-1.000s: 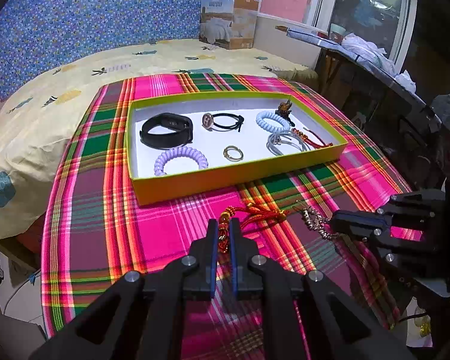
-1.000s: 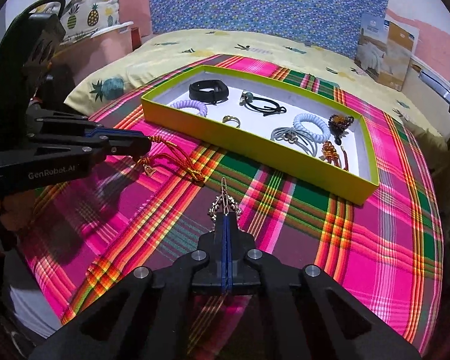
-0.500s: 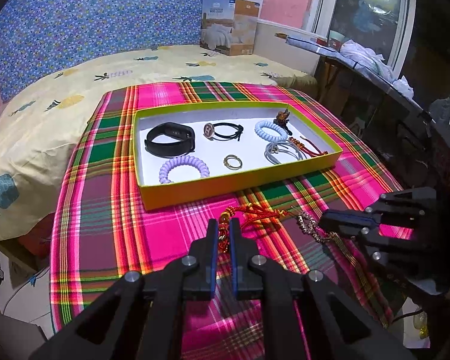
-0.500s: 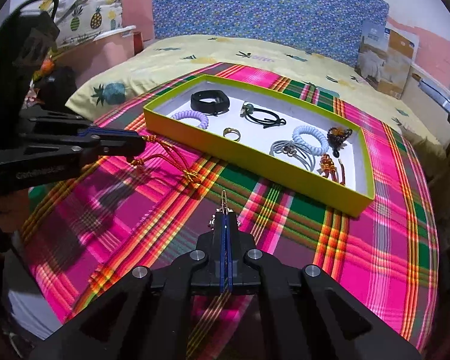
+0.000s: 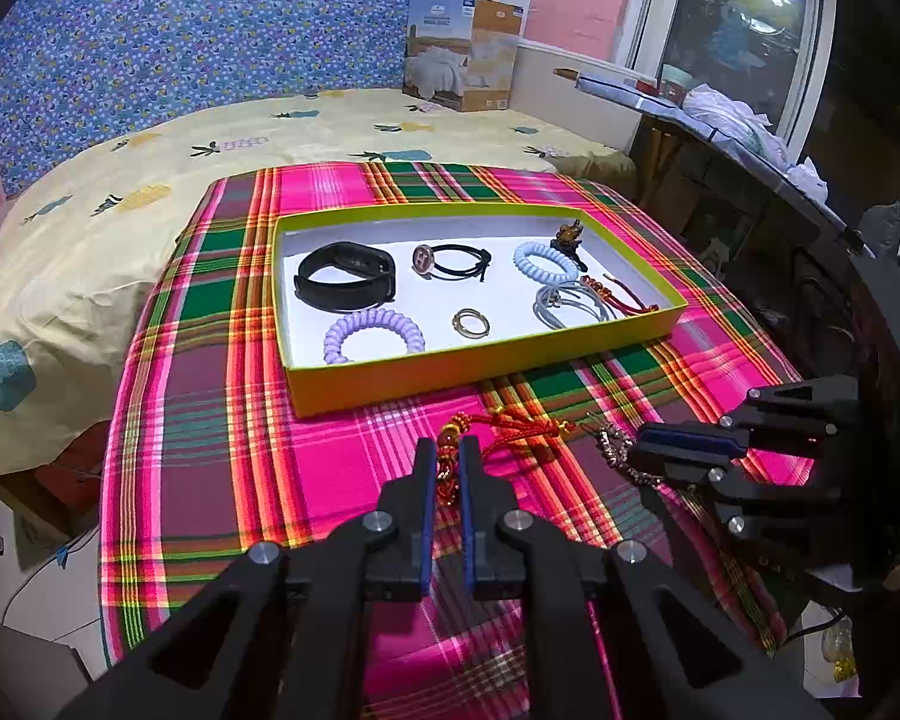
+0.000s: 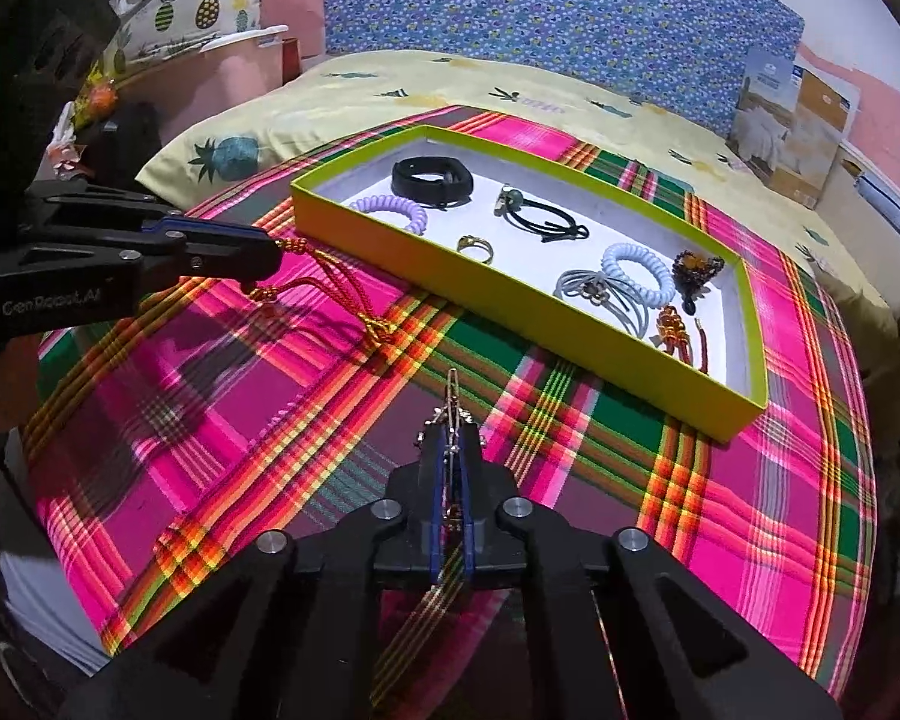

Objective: Organize jewelry
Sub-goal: 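Lift the chain bracelet and red tassel keychain off the cloth with both grippers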

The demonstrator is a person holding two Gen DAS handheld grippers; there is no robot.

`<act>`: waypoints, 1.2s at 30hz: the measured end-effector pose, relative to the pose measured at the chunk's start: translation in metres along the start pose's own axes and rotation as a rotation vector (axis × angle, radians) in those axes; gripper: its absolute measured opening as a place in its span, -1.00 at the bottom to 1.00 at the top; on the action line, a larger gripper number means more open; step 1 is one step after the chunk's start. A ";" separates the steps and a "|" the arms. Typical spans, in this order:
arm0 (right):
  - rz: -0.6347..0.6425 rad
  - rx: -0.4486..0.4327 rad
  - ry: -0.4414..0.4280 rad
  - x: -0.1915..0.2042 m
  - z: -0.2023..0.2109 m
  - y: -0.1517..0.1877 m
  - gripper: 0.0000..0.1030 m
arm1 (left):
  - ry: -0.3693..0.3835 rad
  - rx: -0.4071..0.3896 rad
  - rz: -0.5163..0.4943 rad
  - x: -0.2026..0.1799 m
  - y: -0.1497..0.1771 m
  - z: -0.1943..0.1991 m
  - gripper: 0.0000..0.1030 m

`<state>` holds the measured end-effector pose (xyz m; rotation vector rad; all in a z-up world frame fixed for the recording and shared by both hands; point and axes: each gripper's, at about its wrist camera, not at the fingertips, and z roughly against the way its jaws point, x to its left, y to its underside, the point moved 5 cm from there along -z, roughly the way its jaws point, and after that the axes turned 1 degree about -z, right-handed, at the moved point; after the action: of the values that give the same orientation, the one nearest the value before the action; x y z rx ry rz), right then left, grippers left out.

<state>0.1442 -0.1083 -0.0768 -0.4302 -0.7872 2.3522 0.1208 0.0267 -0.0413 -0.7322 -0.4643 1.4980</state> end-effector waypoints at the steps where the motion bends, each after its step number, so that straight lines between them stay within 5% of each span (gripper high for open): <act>1: 0.006 -0.001 -0.003 0.001 0.000 0.000 -0.82 | 0.000 0.000 0.000 0.000 0.000 0.000 -0.86; 26: 0.135 0.013 0.030 0.007 -0.004 0.002 -0.79 | 0.008 0.001 -0.003 -0.003 0.000 0.000 -0.86; 36: 0.044 0.007 -0.016 -0.002 -0.004 0.001 -0.85 | 0.011 -0.002 -0.008 -0.003 -0.001 0.001 -0.86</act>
<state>0.1466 -0.1088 -0.0803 -0.4304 -0.7839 2.4014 0.1211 0.0237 -0.0395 -0.7396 -0.4598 1.4858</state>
